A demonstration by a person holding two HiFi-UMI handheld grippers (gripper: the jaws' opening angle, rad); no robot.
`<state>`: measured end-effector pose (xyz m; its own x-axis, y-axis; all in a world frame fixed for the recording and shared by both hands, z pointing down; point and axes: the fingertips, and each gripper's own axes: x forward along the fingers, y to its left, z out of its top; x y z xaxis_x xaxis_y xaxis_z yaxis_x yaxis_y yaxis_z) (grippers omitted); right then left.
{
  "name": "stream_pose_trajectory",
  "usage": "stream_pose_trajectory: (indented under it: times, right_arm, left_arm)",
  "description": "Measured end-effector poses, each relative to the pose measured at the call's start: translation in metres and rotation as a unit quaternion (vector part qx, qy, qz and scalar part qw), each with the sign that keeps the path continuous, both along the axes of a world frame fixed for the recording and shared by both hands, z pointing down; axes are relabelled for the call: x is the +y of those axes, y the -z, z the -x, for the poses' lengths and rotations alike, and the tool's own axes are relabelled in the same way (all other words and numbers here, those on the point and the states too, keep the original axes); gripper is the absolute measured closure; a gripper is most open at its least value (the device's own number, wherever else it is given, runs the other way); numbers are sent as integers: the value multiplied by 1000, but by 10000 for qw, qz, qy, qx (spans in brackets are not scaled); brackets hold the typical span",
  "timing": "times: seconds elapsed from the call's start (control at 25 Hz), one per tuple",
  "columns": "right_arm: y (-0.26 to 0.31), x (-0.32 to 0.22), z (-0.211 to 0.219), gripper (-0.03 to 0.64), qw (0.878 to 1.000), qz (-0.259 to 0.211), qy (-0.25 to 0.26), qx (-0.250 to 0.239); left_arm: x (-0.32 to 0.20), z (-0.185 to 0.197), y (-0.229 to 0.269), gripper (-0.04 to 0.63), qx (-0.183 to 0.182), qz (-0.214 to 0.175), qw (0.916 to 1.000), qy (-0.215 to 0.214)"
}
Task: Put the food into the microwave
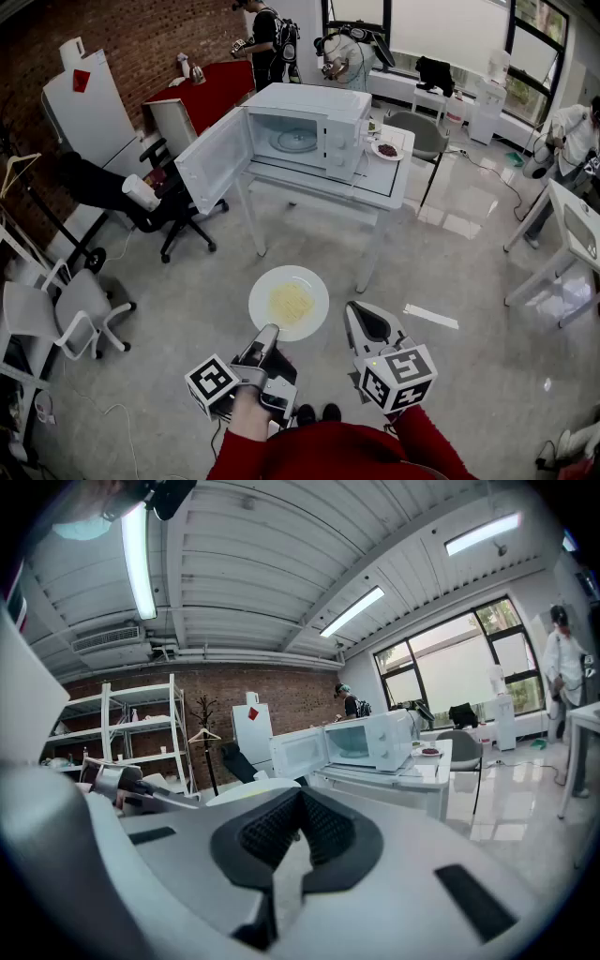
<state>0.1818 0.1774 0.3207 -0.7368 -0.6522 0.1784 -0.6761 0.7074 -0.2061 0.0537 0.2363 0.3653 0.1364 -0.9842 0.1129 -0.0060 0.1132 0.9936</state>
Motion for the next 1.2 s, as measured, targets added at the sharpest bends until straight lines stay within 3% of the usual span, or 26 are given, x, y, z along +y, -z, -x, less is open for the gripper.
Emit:
stream_pose_trajectory:
  times: [0.64,1.2]
  right_arm:
    - [-3,-8,-4,603,9999,103,118,-53]
    - [17,-48,-12,603,9999,-55,143,64]
  left_arm:
    - [-11,-3,-2,575,-36,54,10000,54]
    - [-64,14,25,575,-533,-181,9980,294]
